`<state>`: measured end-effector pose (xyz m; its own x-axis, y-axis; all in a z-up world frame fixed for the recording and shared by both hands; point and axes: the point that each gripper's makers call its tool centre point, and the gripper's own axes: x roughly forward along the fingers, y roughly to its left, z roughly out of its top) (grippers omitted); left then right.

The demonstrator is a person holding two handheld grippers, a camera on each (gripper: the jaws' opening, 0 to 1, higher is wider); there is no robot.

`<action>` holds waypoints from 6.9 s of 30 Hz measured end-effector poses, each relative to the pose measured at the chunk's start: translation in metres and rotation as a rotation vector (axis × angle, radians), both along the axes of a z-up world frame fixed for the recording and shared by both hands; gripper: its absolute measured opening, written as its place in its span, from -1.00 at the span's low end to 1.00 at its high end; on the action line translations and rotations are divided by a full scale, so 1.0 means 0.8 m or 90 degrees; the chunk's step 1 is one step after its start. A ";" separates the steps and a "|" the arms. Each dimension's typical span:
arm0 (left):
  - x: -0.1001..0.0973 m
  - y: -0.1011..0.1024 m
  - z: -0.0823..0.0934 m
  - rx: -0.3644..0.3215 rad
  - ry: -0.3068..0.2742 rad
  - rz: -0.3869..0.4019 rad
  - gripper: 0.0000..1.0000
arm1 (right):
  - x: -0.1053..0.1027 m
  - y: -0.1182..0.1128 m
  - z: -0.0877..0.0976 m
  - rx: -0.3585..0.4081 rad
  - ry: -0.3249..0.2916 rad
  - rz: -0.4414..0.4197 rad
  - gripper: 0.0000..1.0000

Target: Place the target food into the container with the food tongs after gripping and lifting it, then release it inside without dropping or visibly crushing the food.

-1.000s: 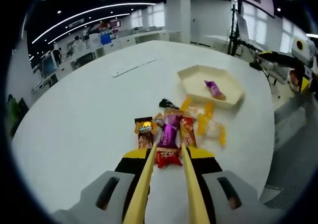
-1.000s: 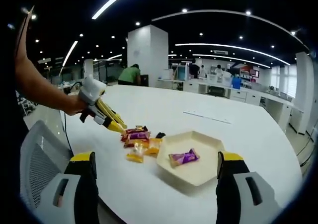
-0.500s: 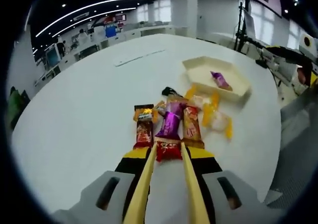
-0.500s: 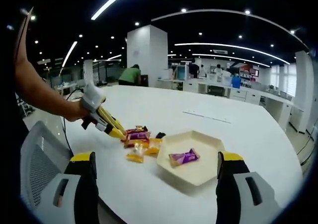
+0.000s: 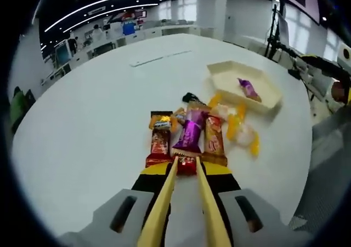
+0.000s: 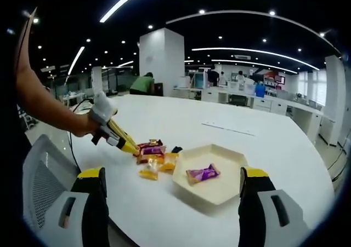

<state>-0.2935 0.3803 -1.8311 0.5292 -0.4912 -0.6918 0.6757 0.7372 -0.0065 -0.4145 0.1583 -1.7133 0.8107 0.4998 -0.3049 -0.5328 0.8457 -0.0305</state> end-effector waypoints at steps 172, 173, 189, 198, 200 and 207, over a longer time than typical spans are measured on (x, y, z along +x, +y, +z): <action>0.009 -0.123 0.093 -0.065 -0.052 -0.225 -0.50 | 0.002 -0.005 0.003 0.002 -0.005 -0.009 0.99; 0.007 -0.123 0.091 -0.064 -0.051 -0.223 -0.50 | 0.002 -0.005 0.003 0.002 -0.005 -0.008 0.99; -0.027 -0.121 0.040 -0.032 -0.023 -0.213 -0.51 | 0.000 -0.003 0.001 0.005 0.001 -0.001 0.99; -0.036 -0.123 0.020 0.009 -0.015 -0.224 -0.51 | 0.000 -0.003 0.001 0.004 0.001 -0.003 0.99; -0.037 -0.124 0.019 0.008 -0.015 -0.227 -0.50 | 0.000 -0.003 0.002 0.006 -0.001 -0.004 0.99; -0.040 -0.128 0.020 0.011 -0.018 -0.233 -0.50 | 0.001 -0.004 0.003 0.006 -0.002 -0.007 0.99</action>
